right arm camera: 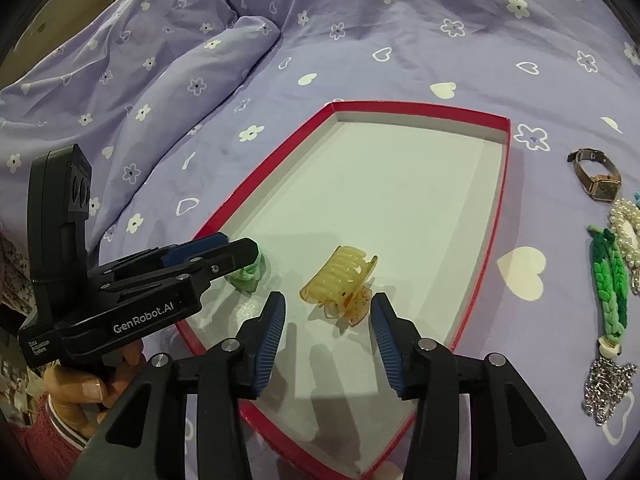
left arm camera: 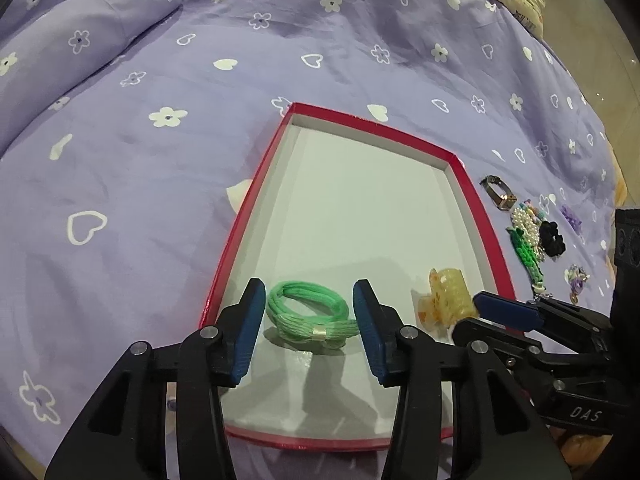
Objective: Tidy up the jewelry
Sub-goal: 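Carry both items into the tray and open both tools to release them, then grasp the green braided keychain with the left tool while the right tool grasps the black scrunchie, then carry keychain and scrunchie into the tray and open both tools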
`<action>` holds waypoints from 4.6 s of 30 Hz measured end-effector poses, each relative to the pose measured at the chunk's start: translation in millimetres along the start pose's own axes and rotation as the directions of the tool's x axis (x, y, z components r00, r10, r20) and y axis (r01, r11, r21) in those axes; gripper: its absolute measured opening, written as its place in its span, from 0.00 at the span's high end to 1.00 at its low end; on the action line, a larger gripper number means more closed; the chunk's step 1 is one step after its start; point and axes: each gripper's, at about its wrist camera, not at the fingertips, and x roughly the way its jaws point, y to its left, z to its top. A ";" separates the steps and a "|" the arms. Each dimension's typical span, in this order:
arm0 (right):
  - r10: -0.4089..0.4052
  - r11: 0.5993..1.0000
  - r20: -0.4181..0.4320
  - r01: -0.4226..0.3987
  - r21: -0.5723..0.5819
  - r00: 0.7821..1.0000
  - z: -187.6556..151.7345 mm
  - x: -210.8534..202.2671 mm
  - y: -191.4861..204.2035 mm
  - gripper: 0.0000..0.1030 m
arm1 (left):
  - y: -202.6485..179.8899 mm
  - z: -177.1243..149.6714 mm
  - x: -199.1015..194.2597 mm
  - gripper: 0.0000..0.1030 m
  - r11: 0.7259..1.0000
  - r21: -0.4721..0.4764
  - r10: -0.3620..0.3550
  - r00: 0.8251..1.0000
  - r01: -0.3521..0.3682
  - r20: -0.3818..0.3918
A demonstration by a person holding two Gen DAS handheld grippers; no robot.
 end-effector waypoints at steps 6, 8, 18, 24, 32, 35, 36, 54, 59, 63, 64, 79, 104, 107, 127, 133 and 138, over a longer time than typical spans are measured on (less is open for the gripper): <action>0.003 1.000 0.049 -0.004 0.019 0.999 -2.2 -25.6 -6.5 0.53 | -7.5 4.6 -18.2 0.54 1.000 0.007 -0.005 1.000 0.005 0.028; -0.004 0.999 0.072 0.001 0.034 0.997 -5.0 -37.8 -12.4 0.52 | -12.3 6.7 -22.4 0.53 1.000 0.013 -0.009 0.999 0.008 0.036; -0.067 0.989 0.142 0.047 0.137 0.988 -16.4 -86.1 -54.7 0.51 | -58.3 14.6 -30.4 0.51 0.995 0.078 -0.058 0.998 0.055 0.038; -0.120 0.977 0.169 0.086 0.194 0.978 -28.5 -110.9 -85.6 0.49 | -88.3 17.4 -29.3 0.50 0.989 0.124 -0.088 0.996 0.084 0.022; -0.192 0.951 0.181 0.137 0.278 0.965 -44.8 -136.1 -130.7 0.49 | -132.5 17.3 -19.7 0.46 0.977 0.176 -0.118 0.993 0.119 -0.015; -0.222 0.938 0.187 0.157 0.309 0.957 -49.5 -146.3 -148.6 0.49 | -149.3 18.3 -12.9 0.46 0.972 0.191 -0.131 0.991 0.137 -0.039; -0.231 0.934 0.190 0.163 0.319 0.954 -50.4 -149.6 -153.7 0.49 | -155.2 19.0 -10.9 0.46 0.970 0.198 -0.136 0.990 0.143 -0.046; -0.355 0.856 0.159 0.251 0.452 0.921 -23.9 -149.1 -257.2 0.49 | -240.9 25.9 67.6 0.44 0.937 0.279 -0.157 0.966 0.212 -0.205; -0.353 0.844 0.125 0.258 0.470 0.927 -22.4 -131.5 -273.7 0.49 | -252.1 22.1 94.6 0.48 0.931 0.304 -0.124 0.959 0.201 -0.255; -0.356 0.844 0.107 0.270 0.464 0.928 -22.6 -119.2 -278.5 0.54 | -256.6 19.0 99.5 0.73 0.924 0.308 -0.144 0.953 0.225 -0.265; -0.360 0.846 0.111 0.274 0.458 0.926 -22.2 -119.0 -277.9 0.59 | -257.7 19.1 99.4 0.79 0.921 0.307 -0.159 0.949 0.242 -0.271; -0.333 0.879 0.227 0.215 0.426 0.915 -23.2 -159.7 -240.2 0.91 | -238.8 23.1 50.5 0.91 0.916 0.268 -0.256 0.949 0.299 -0.183; -0.124 0.958 0.278 0.041 0.285 0.952 -1.5 -135.8 -127.9 0.91 | -132.9 31.8 -15.2 0.91 0.968 0.137 -0.209 0.977 0.212 -0.036; -0.103 0.963 0.276 0.027 0.267 0.956 4.0 -127.2 -116.5 0.91 | -119.4 33.7 -16.8 0.91 0.975 0.121 -0.186 0.982 0.188 -0.027; 0.013 0.974 0.200 -0.057 0.220 0.980 49.8 -35.9 -64.4 0.91 | -35.7 51.1 20.0 0.91 0.997 0.012 -0.078 0.995 0.079 -0.056; 0.016 0.976 0.124 -0.042 0.213 0.992 48.4 -6.5 -63.4 0.90 | -26.8 47.8 41.0 0.91 0.998 0.008 -0.054 0.993 0.055 -0.103; 0.006 0.979 0.080 -0.022 0.204 0.997 45.7 3.9 -66.9 0.86 | -20.2 43.8 48.1 0.90 0.999 -0.014 -0.052 0.991 0.051 -0.120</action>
